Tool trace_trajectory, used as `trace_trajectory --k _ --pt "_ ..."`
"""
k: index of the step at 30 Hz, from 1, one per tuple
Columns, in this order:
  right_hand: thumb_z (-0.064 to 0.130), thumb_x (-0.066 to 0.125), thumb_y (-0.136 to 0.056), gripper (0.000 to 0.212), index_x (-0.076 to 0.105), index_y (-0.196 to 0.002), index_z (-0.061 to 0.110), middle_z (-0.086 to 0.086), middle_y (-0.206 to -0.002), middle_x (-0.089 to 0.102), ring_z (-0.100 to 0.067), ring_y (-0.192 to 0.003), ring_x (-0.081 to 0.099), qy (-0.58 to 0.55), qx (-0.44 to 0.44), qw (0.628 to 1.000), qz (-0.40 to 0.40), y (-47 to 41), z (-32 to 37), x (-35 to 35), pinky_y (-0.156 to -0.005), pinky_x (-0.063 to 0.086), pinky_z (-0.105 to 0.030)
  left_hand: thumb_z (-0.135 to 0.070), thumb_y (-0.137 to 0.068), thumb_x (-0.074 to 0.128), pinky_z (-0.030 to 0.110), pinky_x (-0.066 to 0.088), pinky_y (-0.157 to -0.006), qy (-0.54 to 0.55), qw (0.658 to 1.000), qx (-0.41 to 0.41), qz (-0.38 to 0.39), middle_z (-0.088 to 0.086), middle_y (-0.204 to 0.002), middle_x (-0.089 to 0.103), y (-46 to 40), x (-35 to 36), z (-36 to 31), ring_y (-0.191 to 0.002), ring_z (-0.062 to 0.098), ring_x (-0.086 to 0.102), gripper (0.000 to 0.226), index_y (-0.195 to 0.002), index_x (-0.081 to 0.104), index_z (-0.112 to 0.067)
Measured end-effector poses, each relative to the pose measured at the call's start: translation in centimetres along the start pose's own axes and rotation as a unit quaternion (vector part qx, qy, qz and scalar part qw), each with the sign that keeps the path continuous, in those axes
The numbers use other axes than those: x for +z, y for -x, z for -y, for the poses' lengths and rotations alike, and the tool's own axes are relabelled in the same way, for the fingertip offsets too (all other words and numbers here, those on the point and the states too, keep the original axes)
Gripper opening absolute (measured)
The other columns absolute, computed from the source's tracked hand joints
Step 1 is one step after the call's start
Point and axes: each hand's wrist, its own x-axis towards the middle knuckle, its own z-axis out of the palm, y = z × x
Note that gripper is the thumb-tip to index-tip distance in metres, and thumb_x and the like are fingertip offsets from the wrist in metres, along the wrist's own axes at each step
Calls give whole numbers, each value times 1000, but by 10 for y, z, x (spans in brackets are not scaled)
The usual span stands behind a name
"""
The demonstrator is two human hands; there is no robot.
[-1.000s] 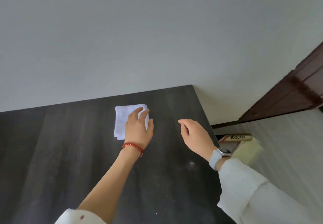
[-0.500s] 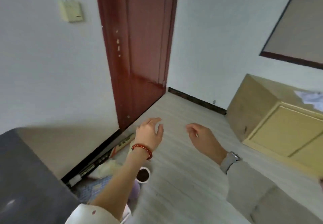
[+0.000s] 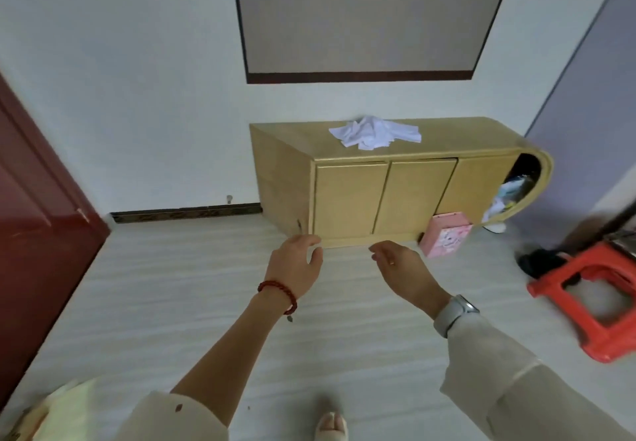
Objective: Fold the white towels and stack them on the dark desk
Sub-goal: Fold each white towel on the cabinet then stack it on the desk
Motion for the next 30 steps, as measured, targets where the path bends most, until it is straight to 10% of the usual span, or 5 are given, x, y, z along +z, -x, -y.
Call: trace_trajectory --k 16,30 --pt "11 44 -94 25 62 -112 11 -7 -104 68 -19 -94 61 -12 160 983 -91 -328 -227 -187 -75 41 -19 -18 -92 48 34 44 -94 27 985 105 133 3 -114 61 -443 217 -148 -104 18 57 26 -114 61 -14" --pt "7 43 -92 28 61 -113 7 -9 -108 67 -26 -100 60 13 135 990 33 -659 -407 -244 -82 41 -26 -18 -93 47 26 42 -93 18 984 -80 160 4 -120 58 -720 376 -158 -107 19 55 27 -117 59 -14"
